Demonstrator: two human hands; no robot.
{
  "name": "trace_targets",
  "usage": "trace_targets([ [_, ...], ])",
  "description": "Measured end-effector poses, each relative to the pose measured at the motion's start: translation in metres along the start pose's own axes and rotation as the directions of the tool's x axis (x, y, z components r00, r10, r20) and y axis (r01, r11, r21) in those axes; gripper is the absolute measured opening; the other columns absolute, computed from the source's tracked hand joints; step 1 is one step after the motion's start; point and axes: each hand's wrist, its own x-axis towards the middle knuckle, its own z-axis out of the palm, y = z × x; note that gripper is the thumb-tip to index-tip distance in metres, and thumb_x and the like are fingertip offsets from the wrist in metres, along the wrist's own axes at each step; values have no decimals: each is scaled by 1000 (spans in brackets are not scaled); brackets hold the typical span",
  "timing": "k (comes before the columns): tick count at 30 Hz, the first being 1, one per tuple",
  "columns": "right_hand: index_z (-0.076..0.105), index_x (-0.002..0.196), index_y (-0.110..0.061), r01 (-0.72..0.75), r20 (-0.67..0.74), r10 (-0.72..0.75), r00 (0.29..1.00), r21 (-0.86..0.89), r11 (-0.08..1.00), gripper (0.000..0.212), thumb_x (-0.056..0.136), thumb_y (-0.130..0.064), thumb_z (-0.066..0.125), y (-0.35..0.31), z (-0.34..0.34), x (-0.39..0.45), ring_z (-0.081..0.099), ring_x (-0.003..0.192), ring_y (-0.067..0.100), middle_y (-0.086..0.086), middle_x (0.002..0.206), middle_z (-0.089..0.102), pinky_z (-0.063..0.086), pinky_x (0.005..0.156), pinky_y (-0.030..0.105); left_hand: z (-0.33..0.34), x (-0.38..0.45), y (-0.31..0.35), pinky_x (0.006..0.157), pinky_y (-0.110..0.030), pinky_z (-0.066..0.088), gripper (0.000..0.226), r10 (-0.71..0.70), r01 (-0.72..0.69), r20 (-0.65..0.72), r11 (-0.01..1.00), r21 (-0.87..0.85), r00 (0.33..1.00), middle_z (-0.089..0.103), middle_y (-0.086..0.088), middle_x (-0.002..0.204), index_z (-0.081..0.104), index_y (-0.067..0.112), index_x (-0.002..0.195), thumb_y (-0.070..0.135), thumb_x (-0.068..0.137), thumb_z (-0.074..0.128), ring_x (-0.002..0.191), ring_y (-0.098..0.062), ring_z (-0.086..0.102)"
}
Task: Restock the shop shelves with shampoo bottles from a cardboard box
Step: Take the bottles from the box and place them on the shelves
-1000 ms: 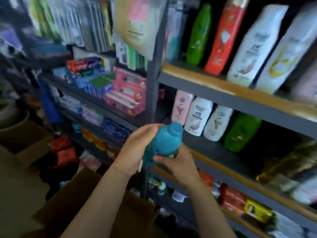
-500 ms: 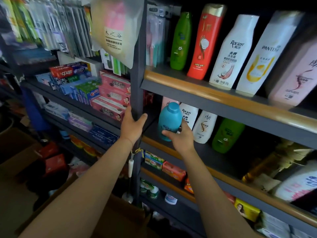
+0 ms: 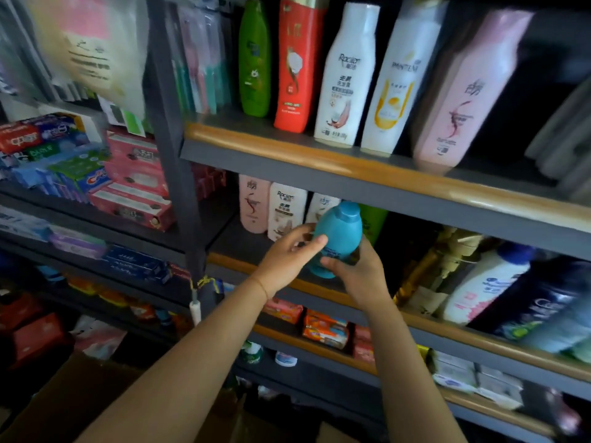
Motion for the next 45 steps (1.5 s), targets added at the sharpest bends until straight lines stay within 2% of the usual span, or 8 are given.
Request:
trace_targets([
  [5, 38, 130, -14, -52, -75, 45, 996, -103, 993, 55, 88, -15, 72, 19, -30, 4, 58, 97, 9, -4, 111, 58, 48, 73, 15, 50, 25, 1, 99, -41, 54, 49, -32, 36, 65, 997, -63, 997, 63, 16, 124, 55, 44, 127, 65, 83, 61, 117, -5, 59],
  [9, 29, 137, -9, -92, -99, 76, 992, -170, 981, 58, 93, -16, 66, 34, -30, 11, 57, 115, 25, 10, 128, 52, 54, 89, 37, 71, 36, -8, 102, -44, 51, 55, -50, 51, 35, 999, -7, 998, 59, 11, 131, 49, 45, 134, 67, 84, 57, 123, -12, 55],
  [11, 29, 140, -9, -87, -109, 66, 992, -197, 977, 58, 95, -18, 63, 38, -27, 13, 55, 119, 28, 14, 133, 47, 51, 87, 32, 74, 40, -13, 103, -46, 50, 65, -60, 60, 3, 998, -2, 998, 58, 10, 133, 45, 46, 138, 71, 79, 56, 124, -13, 55],
  [31, 32, 145, -7, -103, -304, 25, 952, -242, 965, 66, 92, -24, 68, 47, -8, 15, 53, 122, 29, 14, 135, 46, 49, 86, 29, 75, 54, -9, 96, -31, 48, 35, -16, 16, 22, 1000, -16, 1000, 59, 7, 132, 48, 35, 136, 44, 102, 48, 119, -11, 55],
  [36, 49, 129, -3, 57, -516, -272, 812, -395, 917, 41, 94, -20, 62, 29, 20, -21, 49, 107, 24, 15, 118, 50, 48, 82, 30, 59, 29, -28, 90, -33, 54, 24, 38, -81, -270, 986, -148, 962, 66, 10, 108, 64, 24, 120, 17, 99, 56, 101, -10, 64],
  [40, 59, 95, -9, 234, -250, -265, 931, -148, 961, 6, 96, -8, 53, 19, 78, -44, 53, 76, 11, 1, 85, 57, 45, 66, 24, 1, -8, -80, 67, -36, 55, 28, -35, -49, -532, 988, -143, 846, 66, -3, 78, 67, 27, 90, 5, 94, 50, 72, -22, 65],
  [42, 60, 89, -12, 106, 2, -106, 994, -55, 993, 12, 98, -9, 52, 25, 123, -52, 55, 64, 12, -4, 71, 57, 44, 58, 29, -40, -32, -120, 72, -43, 57, 26, -139, 65, -586, 987, -146, 798, 66, -4, 78, 68, 28, 87, 9, 94, 51, 74, -24, 66],
  [45, 58, 84, -17, -98, 360, 131, 924, -108, 989, 18, 101, -19, 51, 47, 206, -75, 56, 62, 15, 0, 69, 57, 47, 64, 44, -102, -89, -186, 80, -49, 57, 22, -322, 288, -648, 944, -162, 690, 66, -5, 83, 67, 22, 87, 11, 99, 52, 79, -26, 64],
])
